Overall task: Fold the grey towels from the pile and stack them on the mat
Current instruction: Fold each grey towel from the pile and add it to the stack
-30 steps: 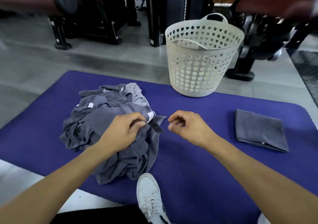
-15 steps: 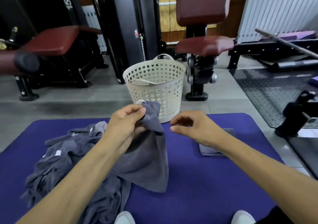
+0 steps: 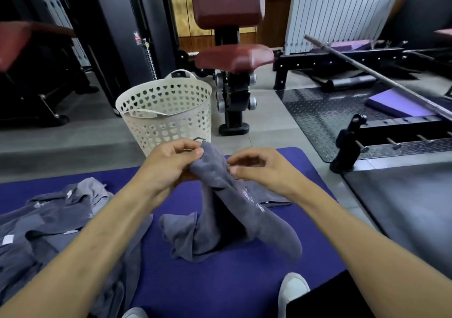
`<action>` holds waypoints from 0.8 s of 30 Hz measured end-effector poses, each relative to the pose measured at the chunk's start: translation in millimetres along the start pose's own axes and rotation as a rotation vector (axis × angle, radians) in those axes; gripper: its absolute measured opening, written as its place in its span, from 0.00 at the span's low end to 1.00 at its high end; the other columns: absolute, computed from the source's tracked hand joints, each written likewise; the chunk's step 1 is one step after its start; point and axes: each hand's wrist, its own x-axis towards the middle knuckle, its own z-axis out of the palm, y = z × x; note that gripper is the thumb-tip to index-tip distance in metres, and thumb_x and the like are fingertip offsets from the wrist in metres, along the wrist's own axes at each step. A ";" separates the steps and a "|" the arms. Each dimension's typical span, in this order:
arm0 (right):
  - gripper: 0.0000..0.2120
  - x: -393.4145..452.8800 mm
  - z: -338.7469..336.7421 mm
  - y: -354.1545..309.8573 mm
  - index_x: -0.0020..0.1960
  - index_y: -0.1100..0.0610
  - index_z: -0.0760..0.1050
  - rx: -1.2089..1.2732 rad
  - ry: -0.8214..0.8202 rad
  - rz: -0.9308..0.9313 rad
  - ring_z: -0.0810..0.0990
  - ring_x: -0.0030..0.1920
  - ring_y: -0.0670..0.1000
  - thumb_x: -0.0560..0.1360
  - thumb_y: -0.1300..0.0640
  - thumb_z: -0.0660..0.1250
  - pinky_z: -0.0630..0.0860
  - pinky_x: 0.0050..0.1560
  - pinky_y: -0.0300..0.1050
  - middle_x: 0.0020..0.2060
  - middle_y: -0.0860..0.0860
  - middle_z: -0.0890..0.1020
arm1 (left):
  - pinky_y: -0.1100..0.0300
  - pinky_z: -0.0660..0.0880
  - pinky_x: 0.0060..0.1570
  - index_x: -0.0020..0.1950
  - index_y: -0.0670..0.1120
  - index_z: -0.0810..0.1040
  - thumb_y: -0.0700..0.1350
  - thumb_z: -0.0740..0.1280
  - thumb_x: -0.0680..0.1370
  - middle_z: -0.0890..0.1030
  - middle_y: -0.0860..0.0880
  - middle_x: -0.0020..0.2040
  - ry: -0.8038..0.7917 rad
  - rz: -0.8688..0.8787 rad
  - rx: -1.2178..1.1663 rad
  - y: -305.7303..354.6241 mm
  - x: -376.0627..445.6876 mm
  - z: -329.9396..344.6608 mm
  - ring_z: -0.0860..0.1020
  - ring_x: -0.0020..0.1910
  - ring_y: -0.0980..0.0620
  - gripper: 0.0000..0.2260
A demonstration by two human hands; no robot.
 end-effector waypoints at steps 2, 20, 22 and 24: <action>0.11 -0.1 3.1 0.1 0.52 0.55 0.83 -0.039 -0.046 -0.009 0.83 0.51 0.47 0.70 0.57 0.77 0.78 0.59 0.46 0.48 0.49 0.86 | 0.61 0.80 0.35 0.44 0.42 0.81 0.35 0.65 0.79 0.83 0.48 0.37 0.004 -0.032 -0.001 -4.2 1.4 -3.5 0.82 0.35 0.55 0.07; 0.13 8.8 33.3 -11.4 0.46 0.49 0.80 -0.269 0.074 -0.109 0.79 0.42 0.45 0.78 0.66 0.63 0.77 0.47 0.43 0.38 0.44 0.82 | 0.57 0.79 0.44 0.56 0.49 0.78 0.37 0.70 0.77 0.85 0.48 0.47 0.038 -0.112 0.201 -45.0 15.5 -39.6 0.83 0.43 0.51 0.11; 0.13 5.4 26.6 -12.4 0.48 0.53 0.80 -0.213 0.056 -0.094 0.80 0.45 0.48 0.79 0.67 0.61 0.77 0.51 0.44 0.42 0.50 0.84 | 0.56 0.78 0.49 0.58 0.55 0.77 0.38 0.71 0.77 0.82 0.50 0.53 -0.081 -0.105 0.350 -56.2 19.5 -35.3 0.81 0.47 0.52 0.14; 0.11 2.6 19.8 -12.2 0.51 0.58 0.80 -0.192 0.031 -0.086 0.81 0.48 0.51 0.80 0.68 0.60 0.76 0.54 0.45 0.46 0.55 0.84 | 0.57 0.78 0.50 0.57 0.56 0.79 0.44 0.73 0.76 0.80 0.53 0.56 -0.141 -0.040 0.536 -66.5 25.4 -26.9 0.80 0.51 0.54 0.13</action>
